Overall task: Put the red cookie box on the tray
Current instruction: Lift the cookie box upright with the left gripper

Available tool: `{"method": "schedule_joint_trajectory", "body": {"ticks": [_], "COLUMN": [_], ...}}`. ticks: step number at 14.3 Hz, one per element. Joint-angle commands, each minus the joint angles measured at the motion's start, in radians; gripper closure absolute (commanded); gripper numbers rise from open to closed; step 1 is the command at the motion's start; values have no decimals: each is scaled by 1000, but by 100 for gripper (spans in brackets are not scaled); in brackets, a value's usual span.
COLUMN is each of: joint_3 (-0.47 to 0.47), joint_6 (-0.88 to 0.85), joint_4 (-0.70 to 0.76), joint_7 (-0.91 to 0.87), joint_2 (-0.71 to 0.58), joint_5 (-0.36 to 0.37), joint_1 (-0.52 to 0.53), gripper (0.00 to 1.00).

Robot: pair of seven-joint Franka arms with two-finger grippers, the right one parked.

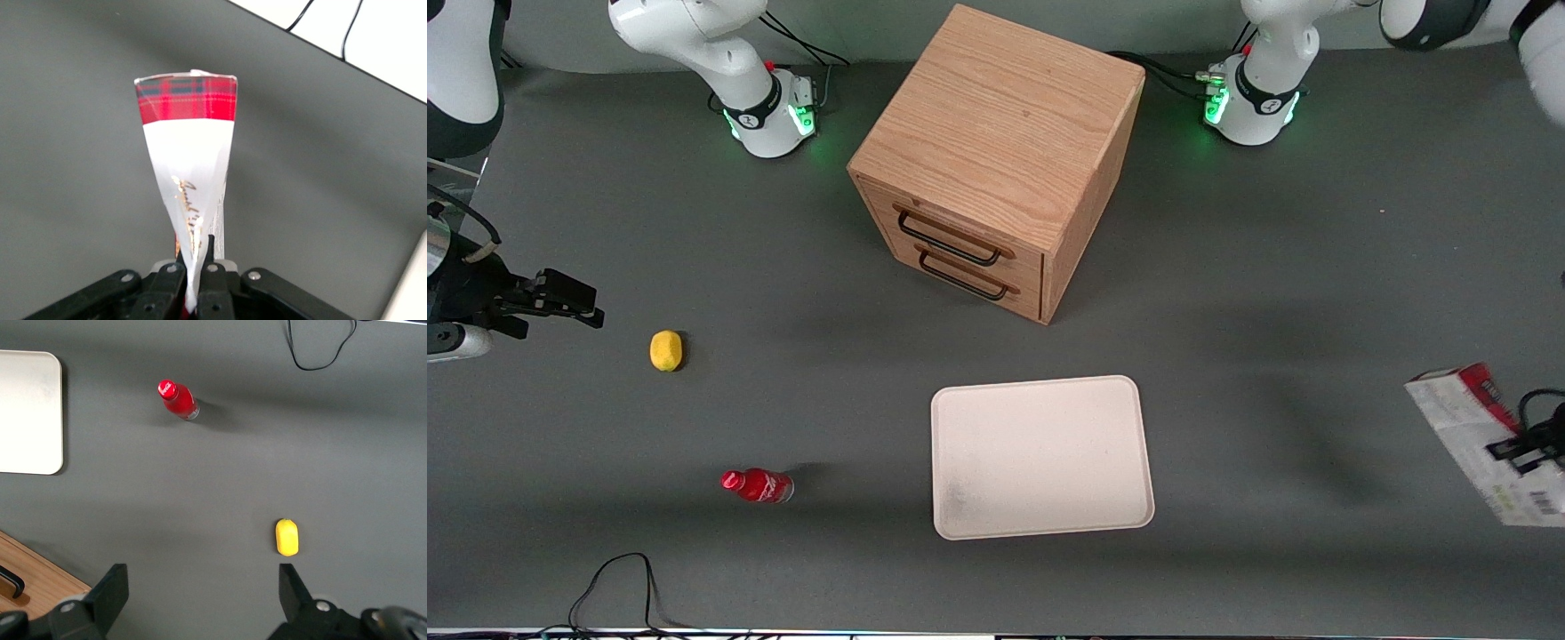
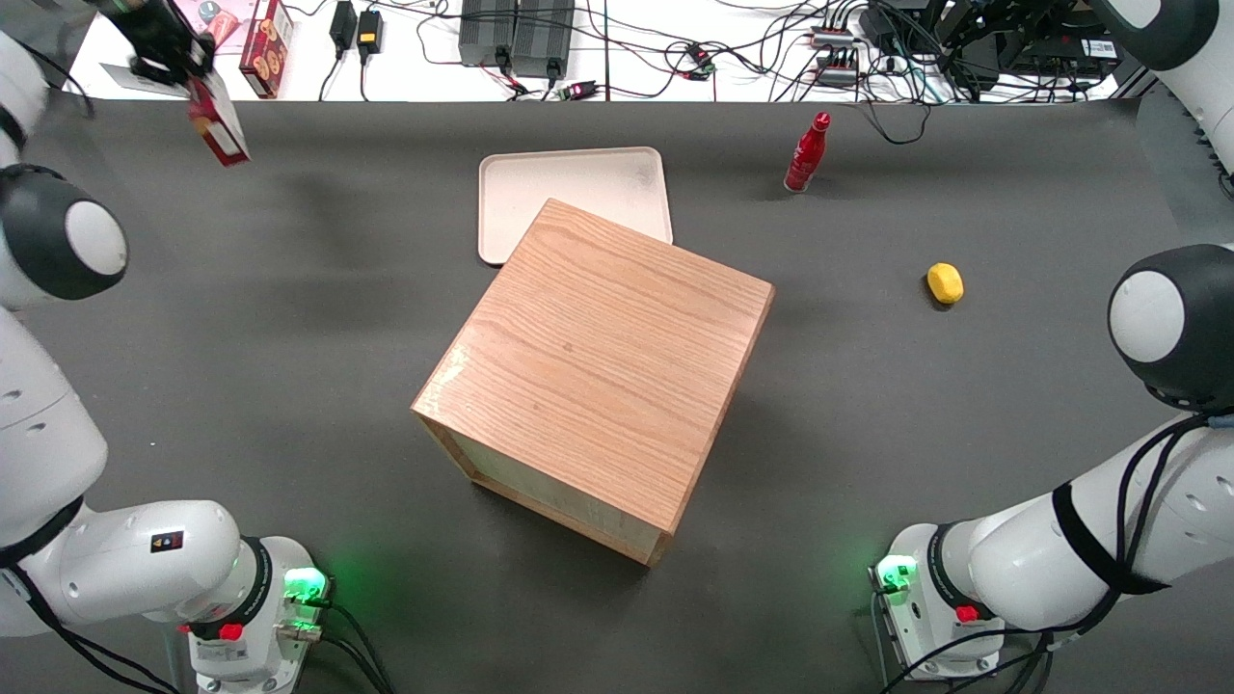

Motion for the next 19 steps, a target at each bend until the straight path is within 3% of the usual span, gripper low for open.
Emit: {"method": "schedule_joint_trajectory", "body": {"ticks": [1,6,15,19], "joint_3": [3,1,8,6], "joint_6": [-96,-158,-158,-149], "joint_4": [-36,-49,-62,-56], "joint_7": [-9,-9,-21,-104], "joint_2": [-132,-222,-229,-219], "joint_5": [7,7,37,37], "joint_1": [0,-45,-446,-559], "gripper": [100,100,100,100]}}
